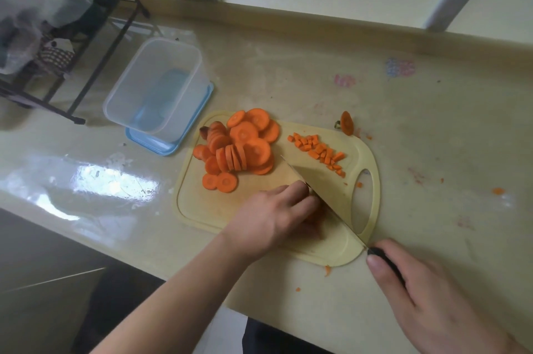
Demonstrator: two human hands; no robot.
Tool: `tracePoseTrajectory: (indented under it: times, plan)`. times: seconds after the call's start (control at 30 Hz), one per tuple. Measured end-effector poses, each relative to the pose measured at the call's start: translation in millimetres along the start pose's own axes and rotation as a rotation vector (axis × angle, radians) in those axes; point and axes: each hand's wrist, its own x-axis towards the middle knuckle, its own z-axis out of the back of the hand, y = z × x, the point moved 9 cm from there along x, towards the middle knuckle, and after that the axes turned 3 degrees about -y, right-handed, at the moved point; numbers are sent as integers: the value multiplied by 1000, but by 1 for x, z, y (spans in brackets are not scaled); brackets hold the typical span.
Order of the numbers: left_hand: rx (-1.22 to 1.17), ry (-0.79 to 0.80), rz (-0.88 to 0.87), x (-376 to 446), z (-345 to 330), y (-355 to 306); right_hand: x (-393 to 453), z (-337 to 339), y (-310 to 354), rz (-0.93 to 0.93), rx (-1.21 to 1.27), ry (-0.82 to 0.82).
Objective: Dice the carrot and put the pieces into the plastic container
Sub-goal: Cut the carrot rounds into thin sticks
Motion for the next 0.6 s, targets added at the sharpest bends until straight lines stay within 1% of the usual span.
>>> tracePoseTrajectory:
  times: [0.13, 0.27, 0.4, 0.6]
  plan:
    - [-46, -102, 80, -7, 5, -4, 6, 8, -1, 16, 4, -6]
    - [53, -258, 98, -24, 20, -16, 6, 18, -6, -18, 18, -29]
    - [27, -246, 74, -26, 9, -30, -1, 21, -7, -54, 30, -15]
    - [-34, -227, 85, -22, -2, -27, -8, 17, -15, -90, -16, 25]
